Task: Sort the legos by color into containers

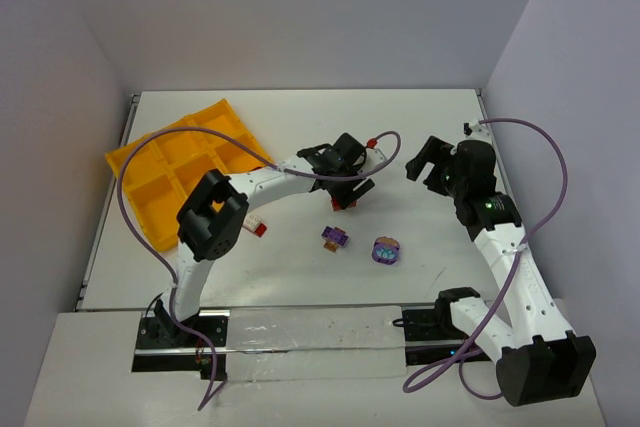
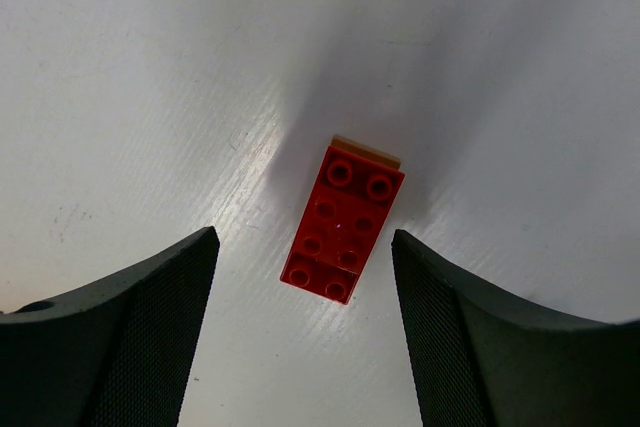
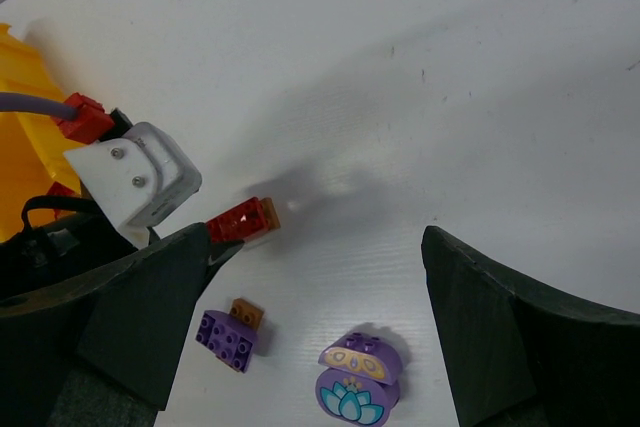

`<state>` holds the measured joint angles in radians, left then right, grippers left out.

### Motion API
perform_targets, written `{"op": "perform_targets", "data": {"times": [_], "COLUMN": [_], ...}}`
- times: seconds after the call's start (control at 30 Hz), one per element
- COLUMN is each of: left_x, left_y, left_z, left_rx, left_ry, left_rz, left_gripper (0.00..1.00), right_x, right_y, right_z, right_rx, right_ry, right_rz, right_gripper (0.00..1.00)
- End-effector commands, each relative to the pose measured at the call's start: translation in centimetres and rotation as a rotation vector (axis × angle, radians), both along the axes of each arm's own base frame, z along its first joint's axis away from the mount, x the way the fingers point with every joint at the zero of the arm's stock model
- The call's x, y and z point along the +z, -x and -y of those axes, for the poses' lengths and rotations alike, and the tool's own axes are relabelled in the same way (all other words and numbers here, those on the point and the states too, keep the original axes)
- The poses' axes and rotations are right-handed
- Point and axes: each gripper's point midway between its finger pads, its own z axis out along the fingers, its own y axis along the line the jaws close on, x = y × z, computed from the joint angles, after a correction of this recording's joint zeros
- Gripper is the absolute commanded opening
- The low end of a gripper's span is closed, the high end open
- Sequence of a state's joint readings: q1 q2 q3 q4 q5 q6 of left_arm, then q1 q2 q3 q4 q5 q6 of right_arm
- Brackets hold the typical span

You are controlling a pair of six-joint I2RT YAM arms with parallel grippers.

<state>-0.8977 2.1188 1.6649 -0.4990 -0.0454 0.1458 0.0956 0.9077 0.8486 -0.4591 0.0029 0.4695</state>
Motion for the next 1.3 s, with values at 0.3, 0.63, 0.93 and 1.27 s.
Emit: {"op": "perform_targets", "data": {"times": [0.3,0.63,0.93,1.27], "left_x": [-0.4,-1.9,-2.1,-0.2], "left_y": [0.0,0.4,0.4,0.4], "left_z": [1.7,1.4,1.4,1.6], "left_rx": [-0.036,-0.024,-0.015,0.001], "left_ry": [0.013,-0.009,-0.01,0.025], "left_rz": [-0.014,-0.039,-0.041,-0.037], "left_gripper": [0.74,0.66,0.61,0.13], "right_x": [1.8,1.9,1.9,1.9], "right_y": [-0.7,-0.8,-0.7,-0.8], "right_z": [-0.4,-0.4,-0.4,-0.7], "right_rx": [0.033,0.033,0.036,0.043], "right_ry": [-0.004,0.0,-0.002,-0.013], "right_rz": [0.04,0.044,0.048,0.054], "right_gripper": [0.93,0.93,0.93,0.93]}}
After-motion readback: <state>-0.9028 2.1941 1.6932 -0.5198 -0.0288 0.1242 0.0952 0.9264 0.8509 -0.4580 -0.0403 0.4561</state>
